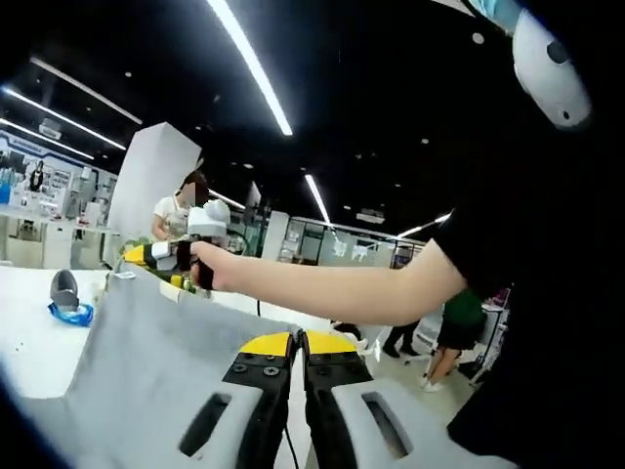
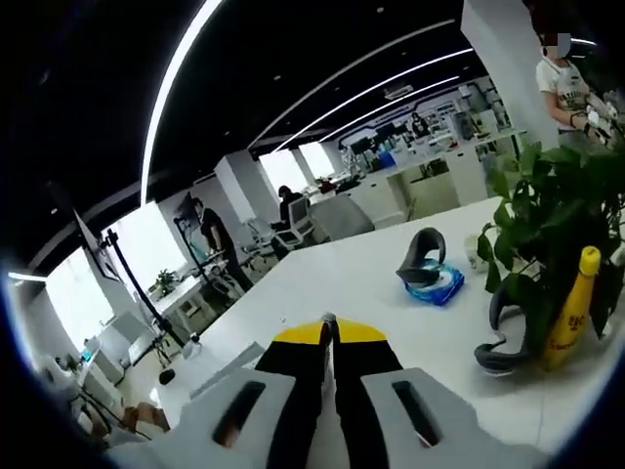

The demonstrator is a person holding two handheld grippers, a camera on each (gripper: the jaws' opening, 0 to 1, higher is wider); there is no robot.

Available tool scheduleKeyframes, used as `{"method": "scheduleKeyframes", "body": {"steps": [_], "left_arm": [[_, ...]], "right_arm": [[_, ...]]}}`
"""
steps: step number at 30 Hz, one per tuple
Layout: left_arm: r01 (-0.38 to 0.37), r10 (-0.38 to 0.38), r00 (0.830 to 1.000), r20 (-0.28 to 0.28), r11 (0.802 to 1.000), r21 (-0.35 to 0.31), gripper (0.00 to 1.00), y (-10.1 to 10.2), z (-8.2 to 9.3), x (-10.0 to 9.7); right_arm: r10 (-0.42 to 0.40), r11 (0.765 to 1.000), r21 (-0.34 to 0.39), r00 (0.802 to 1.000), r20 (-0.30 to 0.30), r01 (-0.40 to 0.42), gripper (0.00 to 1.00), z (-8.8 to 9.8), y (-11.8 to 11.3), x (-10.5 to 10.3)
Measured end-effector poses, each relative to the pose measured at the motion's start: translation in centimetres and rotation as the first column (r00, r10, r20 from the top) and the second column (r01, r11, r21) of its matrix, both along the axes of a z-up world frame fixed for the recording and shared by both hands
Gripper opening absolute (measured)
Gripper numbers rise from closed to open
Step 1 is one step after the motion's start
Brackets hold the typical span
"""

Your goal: Fold the towel on the table until its edges align and the towel forms a compact rectangular stack.

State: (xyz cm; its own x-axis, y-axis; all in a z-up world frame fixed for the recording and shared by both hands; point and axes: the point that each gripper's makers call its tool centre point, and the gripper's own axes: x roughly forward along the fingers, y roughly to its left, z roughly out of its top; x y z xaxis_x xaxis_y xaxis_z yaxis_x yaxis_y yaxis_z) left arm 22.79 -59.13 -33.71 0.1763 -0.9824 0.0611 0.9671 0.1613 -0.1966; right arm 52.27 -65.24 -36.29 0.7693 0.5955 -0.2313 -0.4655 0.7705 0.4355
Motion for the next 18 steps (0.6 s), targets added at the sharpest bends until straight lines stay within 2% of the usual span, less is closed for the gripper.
{"method": "scheduleKeyframes", "body": {"steps": [6, 9, 18], "left_arm": [[0.011, -0.011, 1.000, 0.006, 1.000, -0.020, 0.03, -1.2, 1.3, 0.5], [0.020, -0.019, 1.000, 0.020, 0.999, -0.027, 0.03, -1.9, 2.1, 0.6], [0.018, -0.014, 0.998, 0.067, 0.999, -0.052, 0.03, -3.0, 4.3, 1.1]], "right_arm": [[0.017, 0.999, -0.033, 1.000, 0.027, -0.016, 0.00, 1.5, 1.1, 0.7], [0.030, 0.999, -0.017, 0.999, 0.043, -0.029, 0.00, 2.7, 1.5, 1.2], [0.051, 0.997, -0.053, 0.996, 0.070, -0.048, 0.00, 4.8, 1.4, 2.6]]}}
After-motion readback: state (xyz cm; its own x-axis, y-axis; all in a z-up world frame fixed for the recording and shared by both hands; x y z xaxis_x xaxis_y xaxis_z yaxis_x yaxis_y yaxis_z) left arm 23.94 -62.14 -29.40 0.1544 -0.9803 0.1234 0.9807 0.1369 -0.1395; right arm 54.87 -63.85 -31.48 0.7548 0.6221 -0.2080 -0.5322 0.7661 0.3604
